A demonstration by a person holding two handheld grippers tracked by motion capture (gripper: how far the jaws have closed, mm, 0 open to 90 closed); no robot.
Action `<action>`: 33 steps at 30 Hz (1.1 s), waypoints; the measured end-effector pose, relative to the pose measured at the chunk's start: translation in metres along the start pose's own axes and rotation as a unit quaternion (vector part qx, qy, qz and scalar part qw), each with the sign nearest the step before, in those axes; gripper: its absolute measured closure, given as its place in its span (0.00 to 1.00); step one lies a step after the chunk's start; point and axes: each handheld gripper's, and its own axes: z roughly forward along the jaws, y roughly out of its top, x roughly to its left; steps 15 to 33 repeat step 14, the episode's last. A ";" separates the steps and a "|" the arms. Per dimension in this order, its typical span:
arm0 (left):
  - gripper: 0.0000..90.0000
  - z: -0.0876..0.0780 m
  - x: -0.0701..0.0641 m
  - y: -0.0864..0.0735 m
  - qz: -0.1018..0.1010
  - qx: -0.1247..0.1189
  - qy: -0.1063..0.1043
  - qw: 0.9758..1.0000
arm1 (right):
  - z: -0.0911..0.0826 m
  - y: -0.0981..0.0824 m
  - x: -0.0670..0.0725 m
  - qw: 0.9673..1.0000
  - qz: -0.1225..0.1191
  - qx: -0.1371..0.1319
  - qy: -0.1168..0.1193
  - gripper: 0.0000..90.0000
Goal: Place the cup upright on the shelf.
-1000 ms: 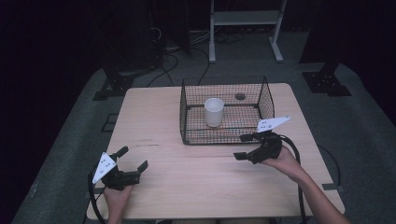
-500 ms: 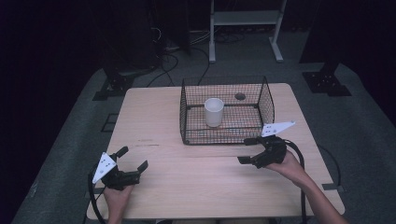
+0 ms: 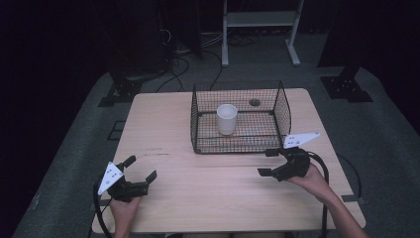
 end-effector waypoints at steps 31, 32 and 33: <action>0.00 0.000 0.000 0.000 0.000 0.001 0.003 1.000 | -0.017 -0.028 0.003 1.000 0.007 -0.002 -0.029 0.15; 0.00 0.000 0.000 0.000 0.000 0.001 0.003 1.000 | -0.017 -0.028 0.003 1.000 0.007 -0.002 -0.029 0.15; 0.00 0.000 0.000 0.000 0.000 0.001 0.003 1.000 | -0.017 -0.028 0.003 1.000 0.007 -0.002 -0.029 0.15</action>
